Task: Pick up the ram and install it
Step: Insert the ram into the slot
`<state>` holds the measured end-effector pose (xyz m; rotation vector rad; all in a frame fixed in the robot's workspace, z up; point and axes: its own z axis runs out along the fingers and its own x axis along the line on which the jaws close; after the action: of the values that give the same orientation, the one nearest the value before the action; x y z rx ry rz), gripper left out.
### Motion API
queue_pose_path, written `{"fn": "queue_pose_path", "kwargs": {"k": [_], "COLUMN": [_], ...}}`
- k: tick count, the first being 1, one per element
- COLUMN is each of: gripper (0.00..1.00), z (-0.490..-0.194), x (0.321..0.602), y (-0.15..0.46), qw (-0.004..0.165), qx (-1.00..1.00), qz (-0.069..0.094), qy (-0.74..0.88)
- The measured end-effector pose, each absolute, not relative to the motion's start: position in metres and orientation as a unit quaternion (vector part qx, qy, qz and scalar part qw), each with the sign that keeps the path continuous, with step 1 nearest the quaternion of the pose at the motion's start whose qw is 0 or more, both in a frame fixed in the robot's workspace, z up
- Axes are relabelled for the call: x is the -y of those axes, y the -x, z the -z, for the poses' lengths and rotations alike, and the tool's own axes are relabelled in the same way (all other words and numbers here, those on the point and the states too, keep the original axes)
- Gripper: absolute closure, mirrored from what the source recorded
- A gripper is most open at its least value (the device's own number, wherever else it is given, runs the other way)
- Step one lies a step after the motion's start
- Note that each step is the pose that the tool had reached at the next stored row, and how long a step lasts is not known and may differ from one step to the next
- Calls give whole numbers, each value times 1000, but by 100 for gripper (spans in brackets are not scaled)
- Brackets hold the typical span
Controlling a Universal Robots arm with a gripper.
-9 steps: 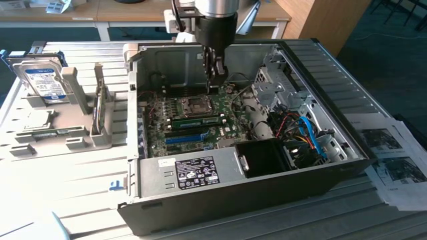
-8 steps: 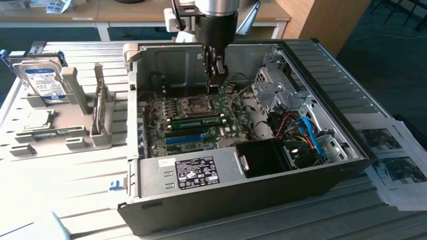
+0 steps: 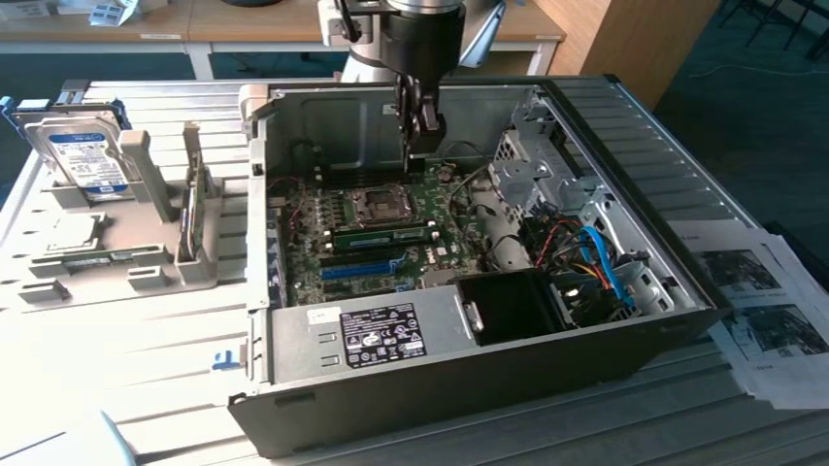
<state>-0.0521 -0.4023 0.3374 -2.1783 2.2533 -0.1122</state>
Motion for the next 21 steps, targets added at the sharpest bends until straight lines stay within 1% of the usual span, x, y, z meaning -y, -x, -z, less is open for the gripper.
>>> {"fn": "queue_pose_path", "kwargs": {"k": [13,15,19,21], "gripper": [75,75,75,75], "z": [-338,-338,-338,-338], "x": [402,402,402,402], "y": [51,50,46,46], "qw": [2,0,-8,-8], "qx": [-718,-719,-718,-718], "qz": [35,34,25,25], "qy": [695,695,695,695]}}
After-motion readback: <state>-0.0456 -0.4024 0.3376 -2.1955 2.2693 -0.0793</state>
